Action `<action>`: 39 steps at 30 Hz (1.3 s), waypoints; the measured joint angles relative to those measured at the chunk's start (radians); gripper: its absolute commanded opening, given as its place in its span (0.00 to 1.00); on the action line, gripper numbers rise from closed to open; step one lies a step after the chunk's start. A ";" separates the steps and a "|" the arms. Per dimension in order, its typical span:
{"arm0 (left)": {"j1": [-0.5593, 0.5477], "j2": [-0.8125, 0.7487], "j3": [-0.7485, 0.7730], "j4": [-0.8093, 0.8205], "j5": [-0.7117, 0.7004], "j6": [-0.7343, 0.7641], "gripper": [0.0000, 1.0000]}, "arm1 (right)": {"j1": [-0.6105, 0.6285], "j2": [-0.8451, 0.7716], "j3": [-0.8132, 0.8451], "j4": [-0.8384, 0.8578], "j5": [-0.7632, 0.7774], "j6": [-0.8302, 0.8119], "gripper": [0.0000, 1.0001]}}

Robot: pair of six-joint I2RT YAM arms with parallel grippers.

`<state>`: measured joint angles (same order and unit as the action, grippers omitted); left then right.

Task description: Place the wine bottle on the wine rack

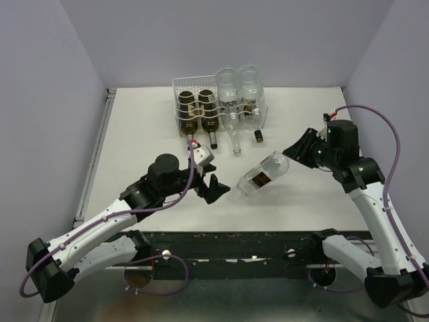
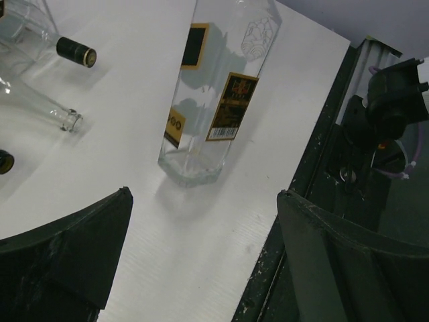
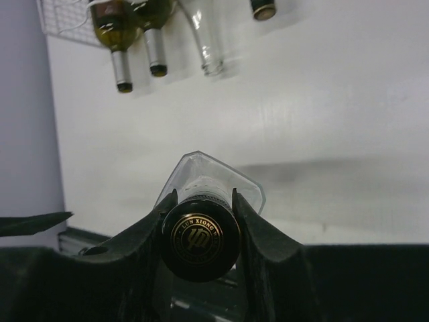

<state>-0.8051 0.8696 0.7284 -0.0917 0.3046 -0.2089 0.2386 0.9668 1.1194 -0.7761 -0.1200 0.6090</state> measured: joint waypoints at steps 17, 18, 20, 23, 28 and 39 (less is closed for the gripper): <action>-0.100 0.071 0.029 0.006 0.008 0.135 0.99 | 0.029 -0.029 -0.181 0.427 -0.553 0.137 0.01; -0.100 0.071 0.030 0.000 0.007 0.140 0.99 | 0.029 -0.028 -0.182 0.444 -0.572 0.133 0.01; -0.100 0.072 0.036 -0.024 0.007 0.159 0.99 | 0.028 -0.028 -0.184 0.478 -0.613 0.128 0.01; -0.100 0.071 0.046 -0.077 0.005 0.199 0.99 | 0.029 -0.031 -0.184 0.546 -0.689 0.132 0.01; -0.100 0.046 0.046 -0.119 0.038 0.251 0.95 | 0.031 -0.037 -0.186 0.642 -0.760 0.151 0.01; -0.100 0.038 0.052 -0.142 0.048 0.257 0.00 | 0.028 -0.047 -0.224 0.777 -0.795 0.195 0.01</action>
<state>-0.9054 0.9077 0.7803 -0.2340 0.3523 0.0486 0.2668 0.9195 0.8959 0.0006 -0.9150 0.8036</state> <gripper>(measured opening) 0.756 0.420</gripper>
